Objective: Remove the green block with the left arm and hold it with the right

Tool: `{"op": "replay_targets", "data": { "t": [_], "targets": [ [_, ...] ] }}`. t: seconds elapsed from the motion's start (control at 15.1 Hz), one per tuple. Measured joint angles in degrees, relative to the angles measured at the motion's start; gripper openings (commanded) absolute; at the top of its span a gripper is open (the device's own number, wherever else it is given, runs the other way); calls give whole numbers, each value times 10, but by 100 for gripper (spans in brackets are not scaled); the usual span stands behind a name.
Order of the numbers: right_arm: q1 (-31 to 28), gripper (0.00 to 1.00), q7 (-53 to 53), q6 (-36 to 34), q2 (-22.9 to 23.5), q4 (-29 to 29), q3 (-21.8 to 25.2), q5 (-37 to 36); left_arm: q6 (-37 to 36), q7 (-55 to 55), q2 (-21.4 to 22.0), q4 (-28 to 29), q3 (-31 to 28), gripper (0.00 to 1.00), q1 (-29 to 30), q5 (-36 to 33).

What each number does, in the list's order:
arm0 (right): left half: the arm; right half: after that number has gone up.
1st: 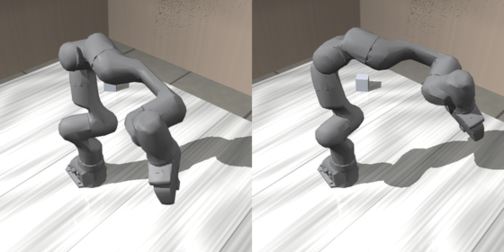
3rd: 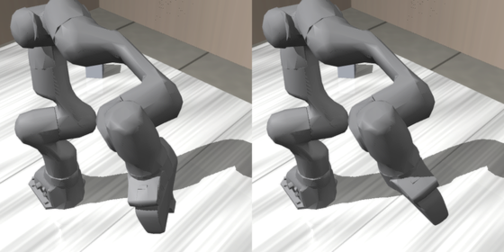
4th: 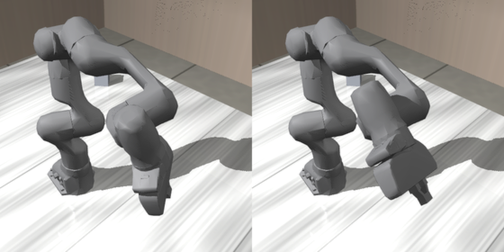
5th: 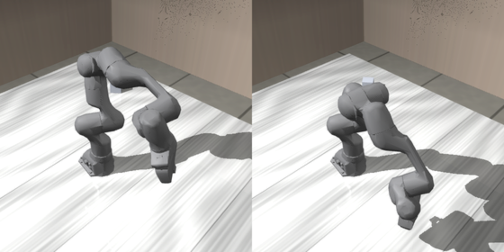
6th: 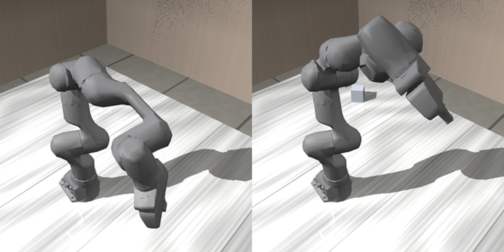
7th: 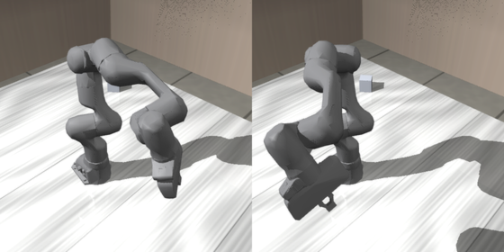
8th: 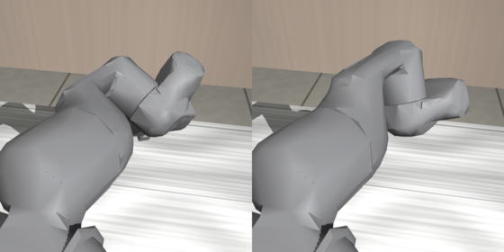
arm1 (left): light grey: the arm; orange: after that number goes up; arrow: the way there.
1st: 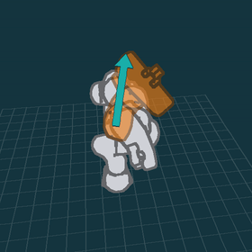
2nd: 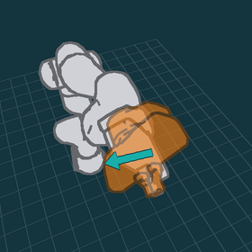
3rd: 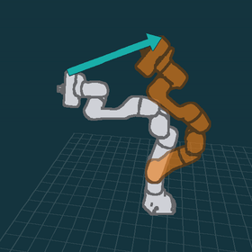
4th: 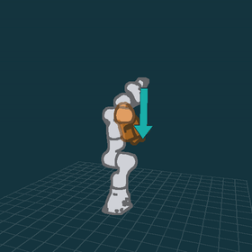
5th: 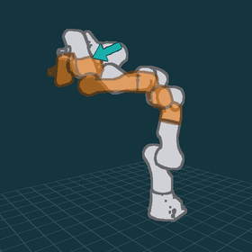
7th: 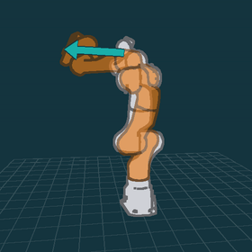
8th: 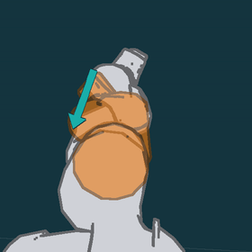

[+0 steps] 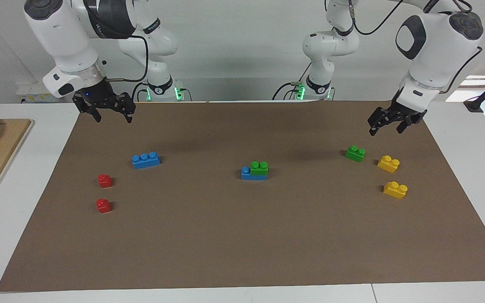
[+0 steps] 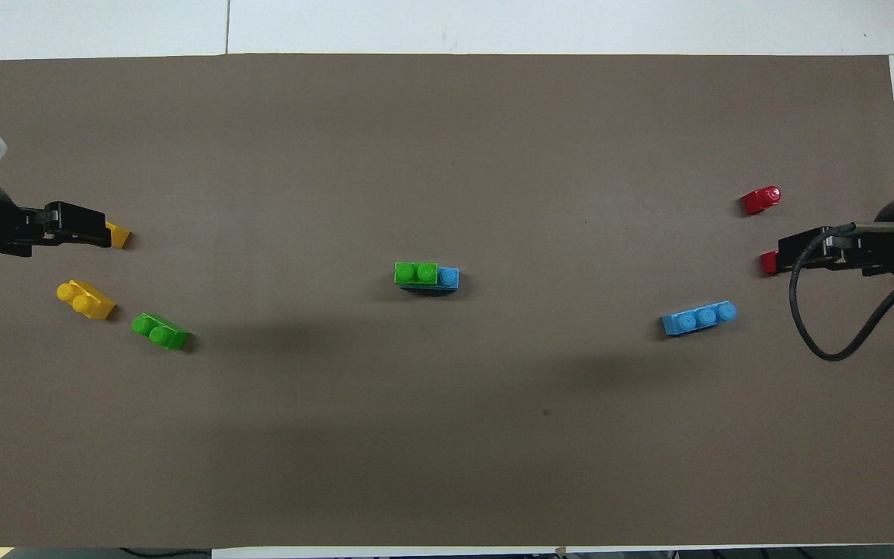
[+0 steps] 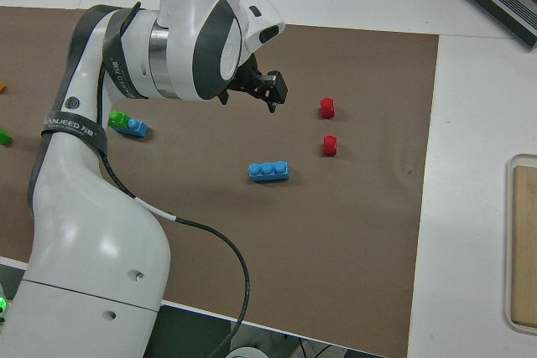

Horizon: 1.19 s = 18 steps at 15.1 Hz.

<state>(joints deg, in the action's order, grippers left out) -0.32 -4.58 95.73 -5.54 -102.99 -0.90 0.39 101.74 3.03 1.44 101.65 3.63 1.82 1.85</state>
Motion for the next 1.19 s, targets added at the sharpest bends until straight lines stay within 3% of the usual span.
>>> {"op": "replay_targets", "data": {
  "t": [0.6,0.8,1.19],
  "targets": [
    [0,98,-12,0,0,0,2,0,1,0,0,0,0,100,0,0],
    [-1,97,-198,0,0,0,3,29,1,0,0,0,0,100,0,0],
    [0,95,-586,1,6,-7,2,152,1,3,0,0,-1,100,0,0]
  ]
}}
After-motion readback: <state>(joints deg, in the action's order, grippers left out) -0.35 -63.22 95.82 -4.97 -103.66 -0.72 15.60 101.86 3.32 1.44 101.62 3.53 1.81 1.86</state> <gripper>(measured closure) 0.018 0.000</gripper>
